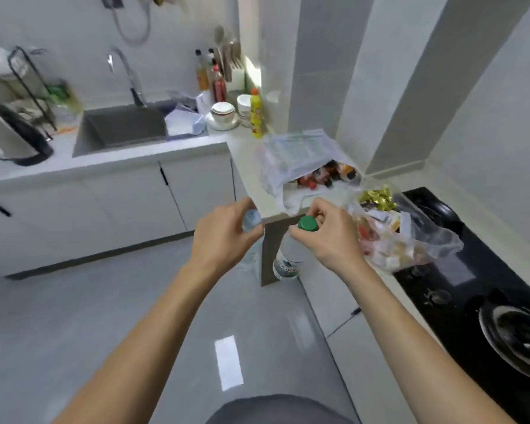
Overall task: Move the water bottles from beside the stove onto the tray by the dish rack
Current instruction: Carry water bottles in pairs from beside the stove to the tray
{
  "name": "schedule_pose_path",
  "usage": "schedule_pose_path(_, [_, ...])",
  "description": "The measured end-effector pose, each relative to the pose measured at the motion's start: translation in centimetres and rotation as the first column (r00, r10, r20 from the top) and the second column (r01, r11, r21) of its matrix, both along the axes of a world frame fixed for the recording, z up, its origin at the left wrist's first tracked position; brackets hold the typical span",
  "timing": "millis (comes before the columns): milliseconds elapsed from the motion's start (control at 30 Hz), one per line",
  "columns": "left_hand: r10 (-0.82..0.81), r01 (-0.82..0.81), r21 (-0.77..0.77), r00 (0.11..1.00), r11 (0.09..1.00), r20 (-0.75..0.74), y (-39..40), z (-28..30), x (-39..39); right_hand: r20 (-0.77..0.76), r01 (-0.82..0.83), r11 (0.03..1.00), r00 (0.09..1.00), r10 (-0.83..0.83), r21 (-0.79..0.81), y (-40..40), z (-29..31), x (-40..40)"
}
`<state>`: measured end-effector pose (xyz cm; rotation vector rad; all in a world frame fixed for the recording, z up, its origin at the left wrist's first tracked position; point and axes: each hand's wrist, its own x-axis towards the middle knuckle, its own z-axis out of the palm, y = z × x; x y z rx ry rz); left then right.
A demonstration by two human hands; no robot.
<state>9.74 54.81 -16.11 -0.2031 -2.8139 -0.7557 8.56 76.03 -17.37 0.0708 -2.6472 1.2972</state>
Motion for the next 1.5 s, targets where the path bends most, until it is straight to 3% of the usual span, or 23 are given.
schedule_pose_path(333, [0.461, -0.462, 0.020, 0.887, 0.887, 0.034, -21.6, -0.7, -2.9, 0.013, -0.456, 0.889, 0.890, 0.456, -0.038, -24.4, -1.3, -11.9])
schedule_pose_path(533, [0.660, -0.660, -0.019, 0.749, 0.751, 0.059, -31.8, -0.6, -6.4, 0.029, -0.665, 0.746, 0.746, 0.666, -0.039, -37.4, -2.3, -19.7])
schedule_pose_path(767, [0.830, -0.833, 0.037, 0.554, 0.553, 0.071, -40.1, 0.5, -10.0, -0.016, -0.816, 0.573, 0.576, 0.817, -0.071, -49.7, -0.7, -26.7])
schedule_pose_path(967, [0.902, -0.899, 0.124, 0.428, 0.419, 0.056, -48.3, -0.2, -11.9, -0.018, -0.869, 0.481, 0.486, 0.874, -0.117, -60.0, -0.8, -30.5])
schedule_pose_path(1167, [0.905, -0.898, 0.157, 0.423, 0.411, 0.049, -59.9, -2.7, -14.9, 0.002, -0.900, 0.427, 0.428, 0.904, -0.086, -71.9, -2.5, -33.7])
schedule_pose_path(1333, [0.884, -0.877, 0.160, 0.466, 0.454, 0.047, -72.4, -2.7, -18.3, 0.005, -0.893, 0.450, 0.450, 0.893, -0.032, -83.7, -1.2, -36.5])
schedule_pose_path(1500, [0.867, -0.856, 0.156, 0.499, 0.493, -0.003, -83.5, -0.1, -21.3, -0.056, -0.867, 0.492, 0.497, 0.866, -0.081, -94.2, 1.1, -39.2])
